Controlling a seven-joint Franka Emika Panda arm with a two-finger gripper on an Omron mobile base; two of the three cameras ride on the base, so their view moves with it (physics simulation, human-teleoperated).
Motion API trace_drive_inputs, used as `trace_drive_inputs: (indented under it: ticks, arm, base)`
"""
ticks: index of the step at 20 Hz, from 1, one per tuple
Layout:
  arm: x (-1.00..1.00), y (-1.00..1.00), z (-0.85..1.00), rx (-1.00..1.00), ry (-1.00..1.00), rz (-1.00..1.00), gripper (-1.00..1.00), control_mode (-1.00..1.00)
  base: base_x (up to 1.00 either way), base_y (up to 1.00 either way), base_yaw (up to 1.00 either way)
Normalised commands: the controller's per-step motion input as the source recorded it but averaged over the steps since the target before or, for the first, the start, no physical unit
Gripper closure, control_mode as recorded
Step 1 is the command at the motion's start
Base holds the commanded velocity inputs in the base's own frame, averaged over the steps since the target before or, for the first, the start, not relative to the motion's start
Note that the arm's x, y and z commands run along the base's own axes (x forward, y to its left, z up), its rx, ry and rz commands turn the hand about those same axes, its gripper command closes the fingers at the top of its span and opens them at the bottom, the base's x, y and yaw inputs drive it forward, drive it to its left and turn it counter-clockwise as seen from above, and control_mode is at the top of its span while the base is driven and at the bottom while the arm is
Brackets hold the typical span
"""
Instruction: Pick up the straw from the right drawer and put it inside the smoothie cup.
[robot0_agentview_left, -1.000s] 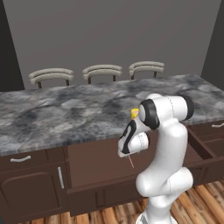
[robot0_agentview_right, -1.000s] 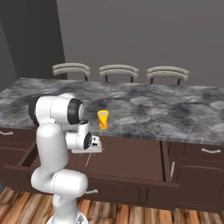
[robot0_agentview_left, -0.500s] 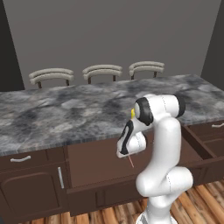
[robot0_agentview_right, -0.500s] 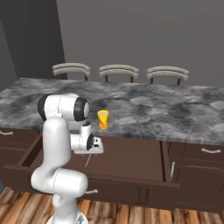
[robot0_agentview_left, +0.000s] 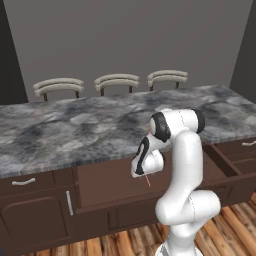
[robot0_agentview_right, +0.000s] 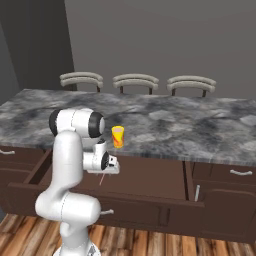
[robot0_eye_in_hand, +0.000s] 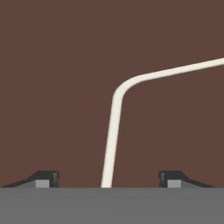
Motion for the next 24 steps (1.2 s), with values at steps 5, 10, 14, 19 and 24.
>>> trace_drive_inputs:
  ticks: [5,10,14,19,24]
  arm:
    - [-0.68,-0.13,-0.7,0.0,0.0,-0.1,1.0,-1.0]
    - [-0.86,-0.35,-0.63,0.0,0.0,-0.09,1.0,-1.0]
    - [-0.49,-0.24,-0.24,0.0,0.02,-0.03,1.0,-1.0]
    - [-0.21,-0.08,-0.07,0.0,0.03,0.0,1.0,-1.0]
    - [0.0,-0.1,0.0,0.0,0.0,0.0,1.0,-1.0]
  base:
    - [0.0,0.0,0.0]
    - [0.0,0.0,0.0]
    - [0.0,0.0,0.0]
    - [0.0,0.0,0.0]
    - [0.0,0.0,0.0]
